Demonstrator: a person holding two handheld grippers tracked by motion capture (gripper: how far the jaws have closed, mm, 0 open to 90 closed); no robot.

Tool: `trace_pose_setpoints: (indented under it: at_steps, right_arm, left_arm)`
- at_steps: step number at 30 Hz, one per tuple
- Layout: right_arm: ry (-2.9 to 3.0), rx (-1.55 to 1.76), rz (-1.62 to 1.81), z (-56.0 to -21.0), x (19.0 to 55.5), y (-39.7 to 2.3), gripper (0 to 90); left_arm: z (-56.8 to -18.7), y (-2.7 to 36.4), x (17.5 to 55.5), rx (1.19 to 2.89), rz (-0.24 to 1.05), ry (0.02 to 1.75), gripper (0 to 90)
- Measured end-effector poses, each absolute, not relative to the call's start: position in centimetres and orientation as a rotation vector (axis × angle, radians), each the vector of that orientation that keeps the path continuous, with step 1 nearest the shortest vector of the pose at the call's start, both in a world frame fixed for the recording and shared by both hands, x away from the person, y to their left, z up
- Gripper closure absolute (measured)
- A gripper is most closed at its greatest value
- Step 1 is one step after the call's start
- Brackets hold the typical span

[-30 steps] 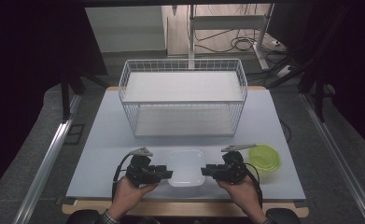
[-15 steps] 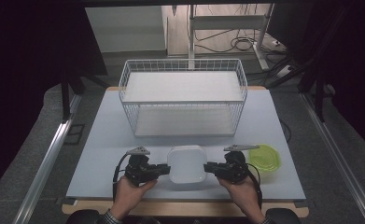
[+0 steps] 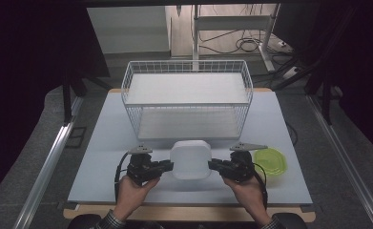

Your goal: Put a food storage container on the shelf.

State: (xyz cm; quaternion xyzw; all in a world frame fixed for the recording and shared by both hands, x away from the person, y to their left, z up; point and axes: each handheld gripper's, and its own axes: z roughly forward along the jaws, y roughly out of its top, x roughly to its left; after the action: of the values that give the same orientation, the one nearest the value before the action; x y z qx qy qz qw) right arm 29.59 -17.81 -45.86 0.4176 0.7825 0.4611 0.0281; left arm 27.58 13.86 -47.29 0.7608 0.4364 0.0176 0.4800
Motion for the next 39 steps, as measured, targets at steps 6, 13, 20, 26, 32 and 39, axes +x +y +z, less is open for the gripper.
trace_pose_setpoints:
  at_steps: [6, 13, 20, 26, 32, 39]
  right_arm:
    - [2.392, 1.255, 1.457, -44.6, 30.1, -17.8, 79.0]
    - [2.360, 1.218, 1.510, -42.8, 31.1, -17.7, 79.0]
    - [2.332, 1.171, 1.529, -40.7, 32.1, -17.4, 79.0]
    - [2.329, 1.137, 1.542, -39.1, 33.1, -17.0, 78.9]
    - [2.320, 1.110, 1.555, -37.8, 33.9, -16.5, 78.9]
    - [2.297, 1.083, 1.569, -35.6, 34.9, -16.2, 78.8]
  left_arm:
    - [-45.9, 13.9, 27.9, 1.847, 0.089, 1.043, 78.8]
    - [-43.6, 14.4, 28.7, 1.828, 0.128, 1.008, 79.2]
    - [-41.0, 14.6, 29.7, 1.807, 0.185, 0.976, 79.3]
    - [-39.5, 15.1, 30.2, 1.796, 0.221, 0.966, 79.3]
    - [-38.2, 15.5, 30.8, 1.790, 0.241, 0.958, 79.3]
    - [-36.0, 15.7, 31.7, 1.787, 0.274, 0.941, 79.3]
